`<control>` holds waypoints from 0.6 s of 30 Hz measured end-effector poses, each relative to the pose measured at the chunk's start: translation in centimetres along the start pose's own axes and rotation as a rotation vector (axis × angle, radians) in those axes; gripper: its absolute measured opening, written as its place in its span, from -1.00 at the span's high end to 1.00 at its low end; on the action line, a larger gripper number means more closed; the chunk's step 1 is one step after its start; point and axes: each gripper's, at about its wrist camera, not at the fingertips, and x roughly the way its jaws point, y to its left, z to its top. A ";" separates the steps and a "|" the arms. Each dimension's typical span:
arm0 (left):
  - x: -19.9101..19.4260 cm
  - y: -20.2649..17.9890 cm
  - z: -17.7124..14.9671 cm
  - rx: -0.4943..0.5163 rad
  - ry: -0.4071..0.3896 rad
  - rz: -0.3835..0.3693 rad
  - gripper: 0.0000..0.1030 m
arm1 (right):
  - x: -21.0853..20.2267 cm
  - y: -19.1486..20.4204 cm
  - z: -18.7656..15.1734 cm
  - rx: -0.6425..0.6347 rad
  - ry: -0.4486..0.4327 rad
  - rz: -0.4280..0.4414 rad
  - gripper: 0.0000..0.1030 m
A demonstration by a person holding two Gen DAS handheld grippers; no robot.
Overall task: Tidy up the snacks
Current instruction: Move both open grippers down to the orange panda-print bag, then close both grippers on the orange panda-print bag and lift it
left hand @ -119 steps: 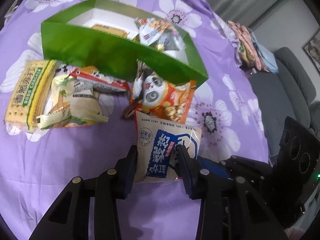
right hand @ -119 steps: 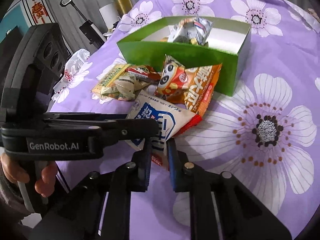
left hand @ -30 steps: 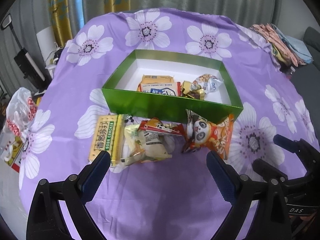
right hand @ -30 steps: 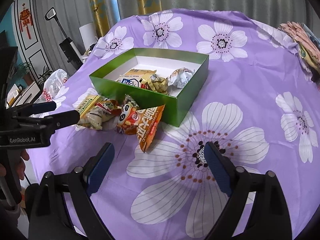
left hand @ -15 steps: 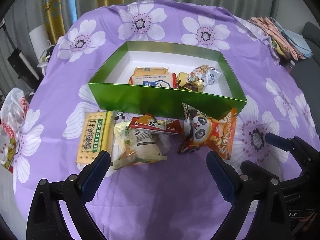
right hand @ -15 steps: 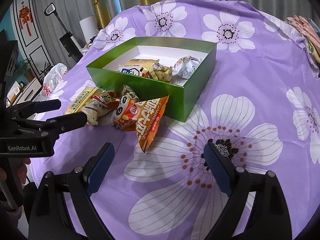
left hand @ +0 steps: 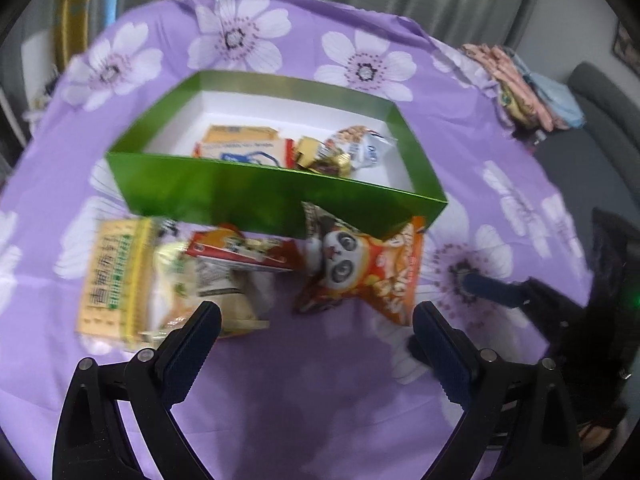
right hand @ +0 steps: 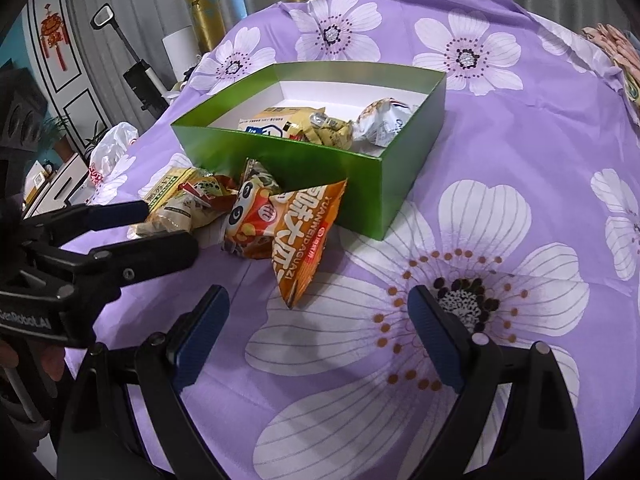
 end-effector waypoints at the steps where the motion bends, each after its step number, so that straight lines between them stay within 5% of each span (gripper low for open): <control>1: 0.3 0.2 0.1 -0.021 0.008 -0.029 -0.87 | 0.1 0.1 0.0 -0.005 -0.001 0.001 -0.78; 15: 3.7 -0.5 1.6 -0.023 0.064 -0.089 -0.87 | 2.2 -0.2 1.2 0.001 0.011 0.059 -0.49; 18: 4.2 -0.5 1.8 -0.035 0.079 -0.122 -0.63 | 2.6 0.1 1.6 -0.011 0.016 0.075 -0.32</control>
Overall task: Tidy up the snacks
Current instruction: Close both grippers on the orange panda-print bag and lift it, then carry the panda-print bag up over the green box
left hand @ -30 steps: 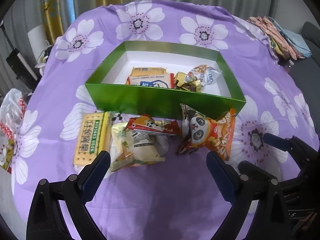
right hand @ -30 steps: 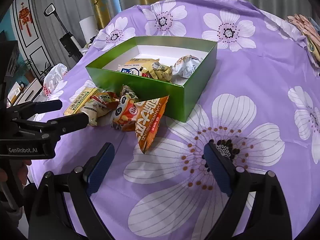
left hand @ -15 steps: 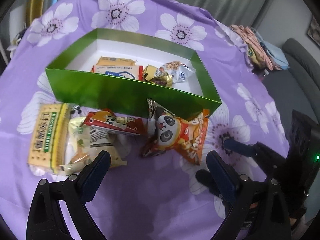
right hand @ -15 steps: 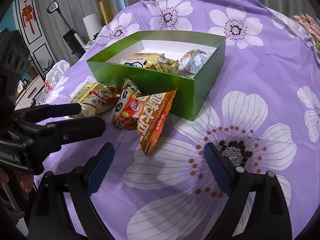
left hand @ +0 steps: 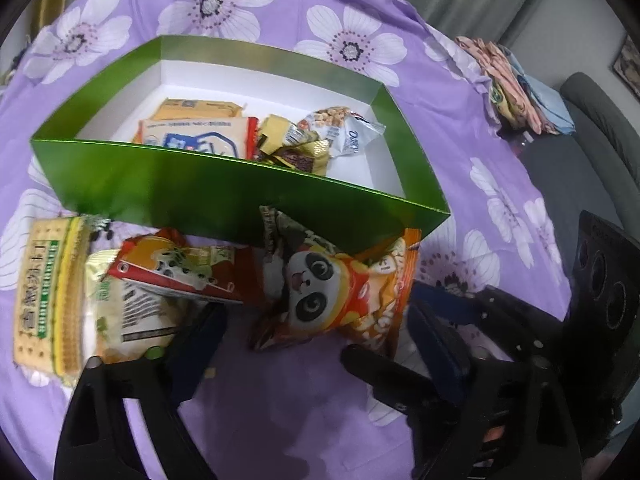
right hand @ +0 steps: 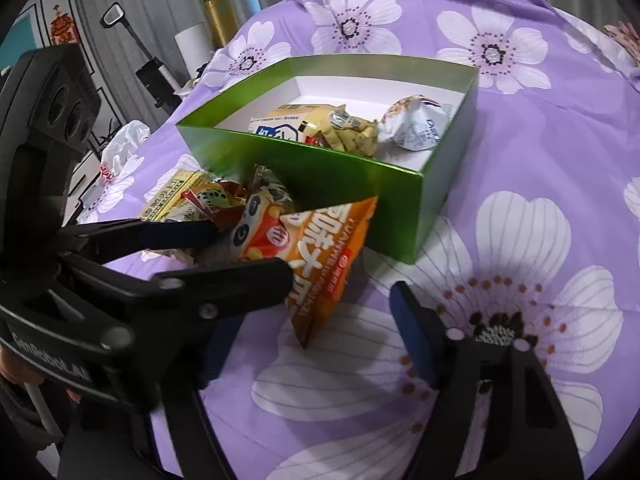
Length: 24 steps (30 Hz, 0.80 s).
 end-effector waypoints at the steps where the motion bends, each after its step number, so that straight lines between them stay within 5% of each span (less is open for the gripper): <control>1: 0.2 0.1 0.1 -0.003 0.005 -0.006 -0.48 | 0.1 0.1 0.1 -0.002 0.000 0.003 -0.28; 6: 0.5 -0.2 0.1 0.000 0.016 -0.027 -0.34 | 0.7 0.4 0.6 -0.020 0.014 0.017 0.18; 12: 0.3 -0.3 0.0 -0.004 0.012 -0.032 -0.29 | 0.6 0.7 0.4 -0.054 0.010 -0.002 0.38; 24: -3.0 -2.9 -1.0 0.041 -0.031 -0.016 -0.29 | -2.6 1.3 -0.3 -0.054 -0.033 0.020 0.45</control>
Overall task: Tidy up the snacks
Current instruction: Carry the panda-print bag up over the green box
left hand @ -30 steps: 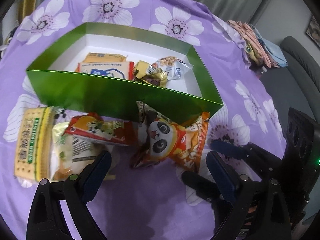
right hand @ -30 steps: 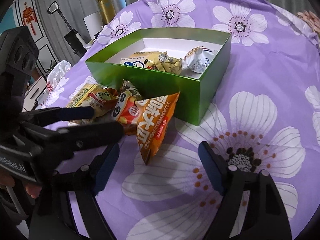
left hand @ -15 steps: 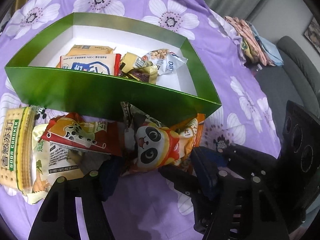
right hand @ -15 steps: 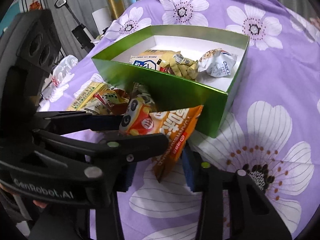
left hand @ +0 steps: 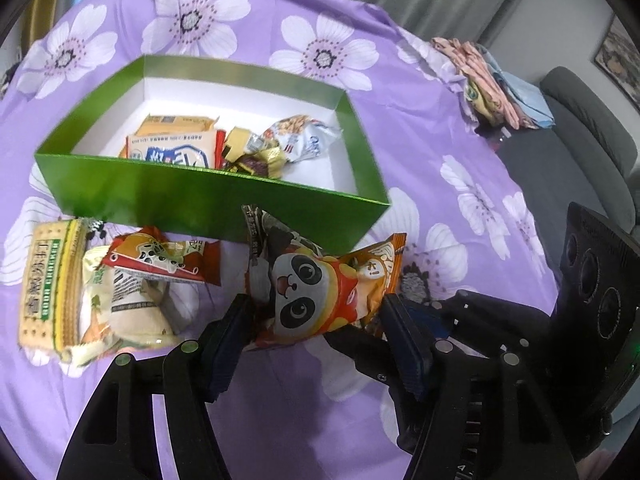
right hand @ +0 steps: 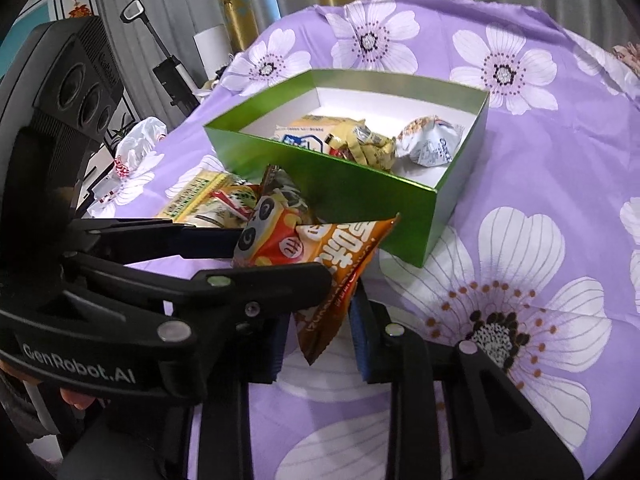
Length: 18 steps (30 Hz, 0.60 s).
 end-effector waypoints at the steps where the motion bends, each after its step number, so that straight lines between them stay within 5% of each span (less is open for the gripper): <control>1: -0.6 -0.3 -0.1 0.005 -0.009 0.002 -0.29 | -0.4 0.2 0.0 -0.002 -0.007 0.000 0.45; 18: -8.2 -3.3 -1.2 0.056 -0.142 0.055 -0.29 | -7.0 4.5 0.8 -0.092 -0.126 0.002 0.45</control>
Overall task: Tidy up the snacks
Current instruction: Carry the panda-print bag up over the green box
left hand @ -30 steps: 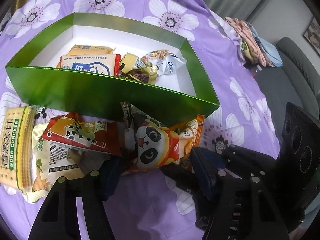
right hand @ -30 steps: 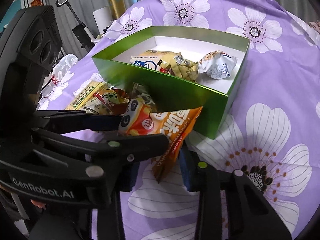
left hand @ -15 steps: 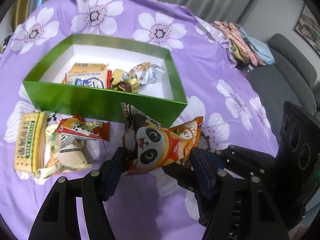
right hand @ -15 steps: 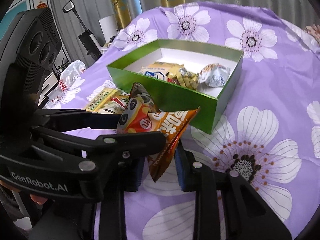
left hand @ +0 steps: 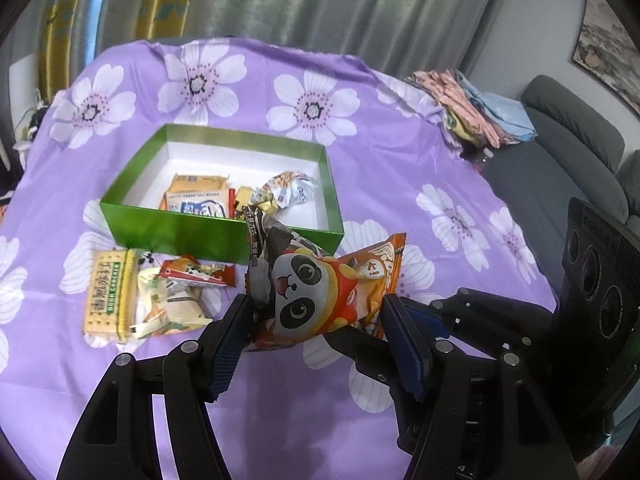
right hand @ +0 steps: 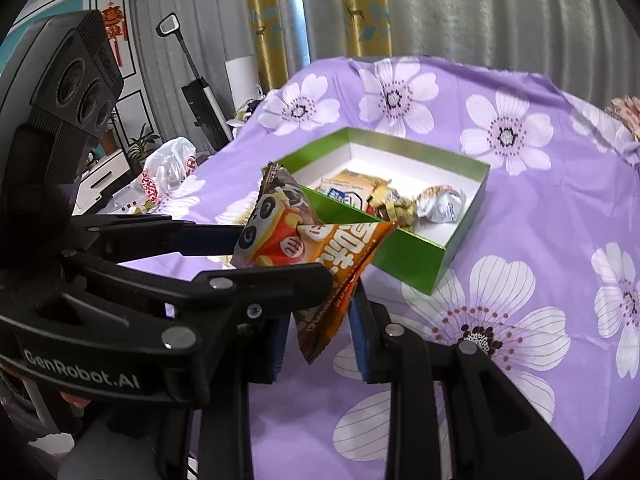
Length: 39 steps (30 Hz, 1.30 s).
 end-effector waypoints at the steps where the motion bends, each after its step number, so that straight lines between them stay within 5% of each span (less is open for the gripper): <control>1: -0.3 0.0 0.0 0.001 -0.006 0.002 -0.29 | -0.2 0.2 0.1 -0.005 -0.004 -0.001 0.45; 18: -3.3 0.3 0.2 0.018 -0.080 0.026 -0.29 | -1.7 2.4 1.6 -0.056 -0.056 -0.007 0.44; 39: -2.4 2.3 1.5 -0.021 -0.072 0.005 -0.29 | -0.2 3.2 2.9 -0.070 -0.038 -0.015 0.44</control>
